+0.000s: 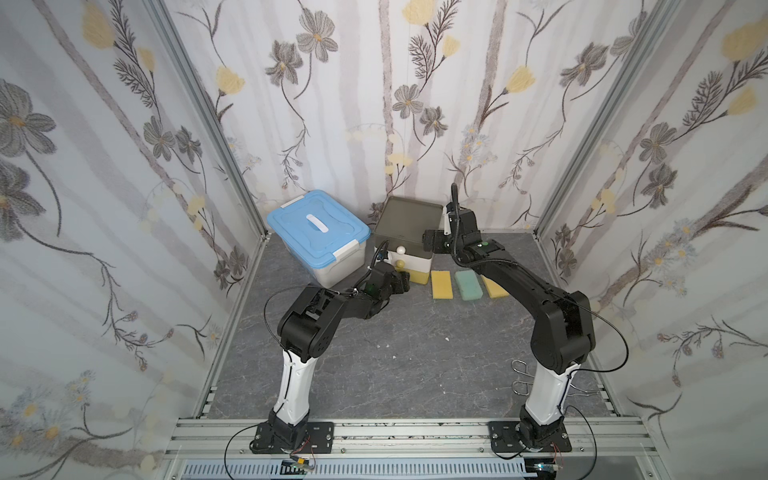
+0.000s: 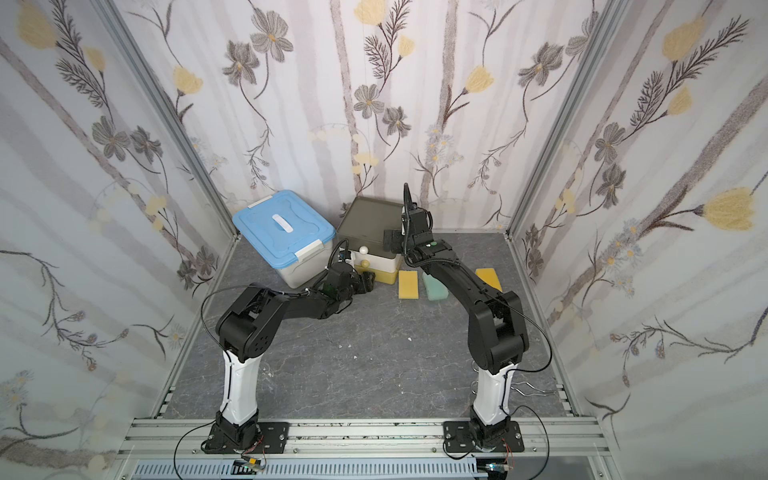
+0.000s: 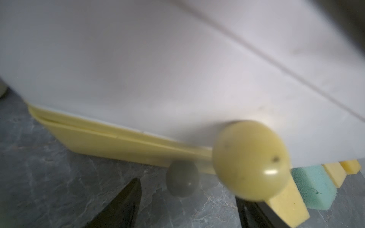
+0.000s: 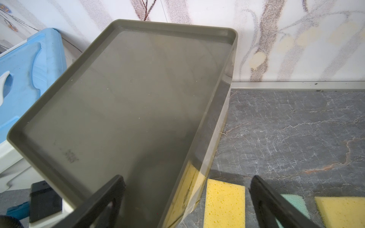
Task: Take the sponge out of the drawer
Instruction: Open the drawer in the storage box.
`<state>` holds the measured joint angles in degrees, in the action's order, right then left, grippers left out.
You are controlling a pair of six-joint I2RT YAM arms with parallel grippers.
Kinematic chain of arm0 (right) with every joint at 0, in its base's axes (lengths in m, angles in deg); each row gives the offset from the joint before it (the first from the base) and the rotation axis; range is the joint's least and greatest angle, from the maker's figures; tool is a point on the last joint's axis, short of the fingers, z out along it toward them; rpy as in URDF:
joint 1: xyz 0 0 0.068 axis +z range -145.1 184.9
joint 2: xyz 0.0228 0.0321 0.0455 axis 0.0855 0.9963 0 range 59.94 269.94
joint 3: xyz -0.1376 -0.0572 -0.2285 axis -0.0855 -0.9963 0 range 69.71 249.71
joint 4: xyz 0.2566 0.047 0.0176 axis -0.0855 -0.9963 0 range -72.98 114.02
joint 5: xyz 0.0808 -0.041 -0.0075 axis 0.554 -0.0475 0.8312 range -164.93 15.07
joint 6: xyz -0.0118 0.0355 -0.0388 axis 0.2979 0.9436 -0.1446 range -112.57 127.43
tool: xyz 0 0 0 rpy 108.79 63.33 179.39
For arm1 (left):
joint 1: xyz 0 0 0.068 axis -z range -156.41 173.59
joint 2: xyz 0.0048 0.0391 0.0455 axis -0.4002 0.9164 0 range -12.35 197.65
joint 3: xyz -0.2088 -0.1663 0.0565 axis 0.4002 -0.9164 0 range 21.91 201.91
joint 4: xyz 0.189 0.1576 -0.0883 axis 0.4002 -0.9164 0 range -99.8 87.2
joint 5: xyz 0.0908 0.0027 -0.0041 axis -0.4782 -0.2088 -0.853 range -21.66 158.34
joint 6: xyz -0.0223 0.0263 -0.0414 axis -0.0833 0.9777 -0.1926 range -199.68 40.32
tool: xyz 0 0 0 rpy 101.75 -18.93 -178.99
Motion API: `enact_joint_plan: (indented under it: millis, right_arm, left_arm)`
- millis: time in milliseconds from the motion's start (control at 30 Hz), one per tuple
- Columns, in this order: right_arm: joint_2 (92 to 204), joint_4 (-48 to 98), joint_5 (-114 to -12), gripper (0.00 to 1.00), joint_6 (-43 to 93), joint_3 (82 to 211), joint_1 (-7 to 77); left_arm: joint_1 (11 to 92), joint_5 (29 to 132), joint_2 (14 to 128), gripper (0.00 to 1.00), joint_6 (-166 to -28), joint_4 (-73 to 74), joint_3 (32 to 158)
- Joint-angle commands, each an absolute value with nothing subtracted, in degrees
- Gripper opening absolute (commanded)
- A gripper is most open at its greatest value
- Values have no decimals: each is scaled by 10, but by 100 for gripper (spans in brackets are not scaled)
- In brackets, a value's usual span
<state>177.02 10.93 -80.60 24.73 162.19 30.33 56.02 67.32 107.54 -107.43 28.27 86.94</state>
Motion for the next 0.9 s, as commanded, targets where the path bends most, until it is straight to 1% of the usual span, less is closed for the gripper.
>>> enact_joint_plan:
  millis: [0,33,167,267,367,633,733,800,867]
  right_arm:
    - [1778,70,-806,100,234,1616,302]
    - [1778,70,-806,100,234,1616,301]
    - [1777,71,-803,100,232,1613,298]
    - [1776,74,-799,100,232,1608,295]
    - [1777,76,-795,100,231,1606,293]
    - [1781,78,-790,100,230,1606,290]
    - [1783,78,-788,100,231,1607,288]
    - [1784,78,-788,100,231,1607,287]
    - [1784,78,-787,100,232,1606,286]
  left_arm:
    - [558,685,1085,71,-1113,320,859]
    - [558,688,1089,69,-1115,327,858]
    - [554,691,1102,69,-1128,339,868]
    - [549,700,1109,66,-1144,370,862]
    - [546,709,1113,58,-1154,403,854]
    - [544,731,1126,52,-1158,407,874]
    - [544,732,1130,47,-1161,409,876]
    - [544,736,1131,42,-1162,407,878]
    - [544,738,1133,40,-1161,404,882]
